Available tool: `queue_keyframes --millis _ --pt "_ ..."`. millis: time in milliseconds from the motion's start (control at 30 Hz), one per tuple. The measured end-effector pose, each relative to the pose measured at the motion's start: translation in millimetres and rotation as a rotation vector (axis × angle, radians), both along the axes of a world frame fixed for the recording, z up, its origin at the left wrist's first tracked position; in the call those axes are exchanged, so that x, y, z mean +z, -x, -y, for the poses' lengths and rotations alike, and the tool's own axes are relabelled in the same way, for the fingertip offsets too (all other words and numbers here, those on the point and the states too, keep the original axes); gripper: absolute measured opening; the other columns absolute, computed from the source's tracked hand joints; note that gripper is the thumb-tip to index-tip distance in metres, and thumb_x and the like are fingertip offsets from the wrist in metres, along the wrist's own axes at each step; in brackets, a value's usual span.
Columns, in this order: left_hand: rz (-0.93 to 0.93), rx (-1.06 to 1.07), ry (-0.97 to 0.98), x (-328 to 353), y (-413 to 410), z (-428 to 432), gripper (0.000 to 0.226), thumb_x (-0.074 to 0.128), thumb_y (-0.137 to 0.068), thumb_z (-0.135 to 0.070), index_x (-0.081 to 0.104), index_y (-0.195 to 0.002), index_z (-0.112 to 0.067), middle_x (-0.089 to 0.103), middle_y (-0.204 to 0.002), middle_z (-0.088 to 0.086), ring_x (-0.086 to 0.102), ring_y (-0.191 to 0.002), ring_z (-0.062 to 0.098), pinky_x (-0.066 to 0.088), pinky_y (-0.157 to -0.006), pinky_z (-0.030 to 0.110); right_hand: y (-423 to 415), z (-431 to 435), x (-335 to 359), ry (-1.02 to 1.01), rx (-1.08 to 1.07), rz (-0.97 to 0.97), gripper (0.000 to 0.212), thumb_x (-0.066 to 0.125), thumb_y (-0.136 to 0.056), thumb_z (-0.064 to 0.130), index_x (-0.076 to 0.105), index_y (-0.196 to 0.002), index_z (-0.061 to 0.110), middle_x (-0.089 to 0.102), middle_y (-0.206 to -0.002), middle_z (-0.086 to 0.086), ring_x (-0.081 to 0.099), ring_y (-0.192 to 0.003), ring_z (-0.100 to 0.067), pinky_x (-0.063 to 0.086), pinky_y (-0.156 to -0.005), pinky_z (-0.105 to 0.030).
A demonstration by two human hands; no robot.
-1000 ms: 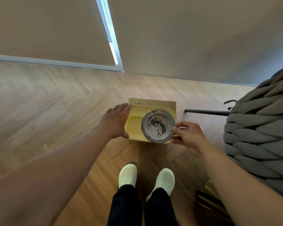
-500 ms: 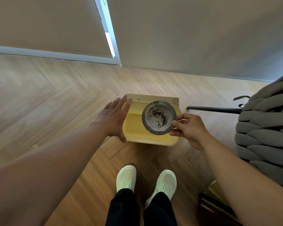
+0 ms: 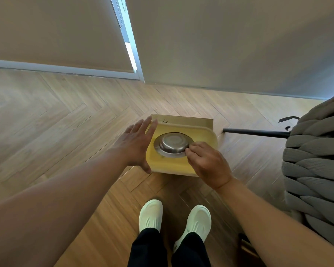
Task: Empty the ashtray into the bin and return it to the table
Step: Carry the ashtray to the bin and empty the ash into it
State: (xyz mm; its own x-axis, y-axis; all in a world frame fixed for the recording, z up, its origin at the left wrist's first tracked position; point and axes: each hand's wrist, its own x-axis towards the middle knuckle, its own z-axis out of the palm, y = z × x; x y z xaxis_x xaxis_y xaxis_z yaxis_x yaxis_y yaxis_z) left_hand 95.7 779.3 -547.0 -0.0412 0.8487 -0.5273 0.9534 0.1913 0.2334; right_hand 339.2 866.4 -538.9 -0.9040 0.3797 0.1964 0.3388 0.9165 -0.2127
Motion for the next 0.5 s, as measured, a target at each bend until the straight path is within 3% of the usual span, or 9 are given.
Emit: queue_keyframes --millis 133,500 --pt "0.003 -0.007 -0.016 0 3 -3 0.158 0.082 -0.04 -0.072 -0.023 -0.148 -0.023 -0.019 -0.161 0.007 -0.013 -0.148 0.028 0.0 -0.118 0.042 -3 -3 -10 -0.093 0.02 -0.015 0.025 0.084 -0.071 -0.003 0.076 -0.094 -0.006 0.075 -0.087 -0.019 0.073 -0.084 -0.032 0.063 -0.06 -0.038" --pt "-0.009 -0.013 -0.003 -4 5 2 0.158 0.082 -0.042 -0.071 -0.025 -0.147 -0.022 -0.02 -0.161 0.007 -0.014 -0.148 0.029 0.0 -0.118 0.042 -6 -2 -12 -0.061 -0.025 0.012 0.026 0.084 -0.07 -0.004 0.076 -0.094 -0.007 0.076 -0.089 -0.02 0.073 -0.087 -0.032 0.062 -0.064 -0.036"
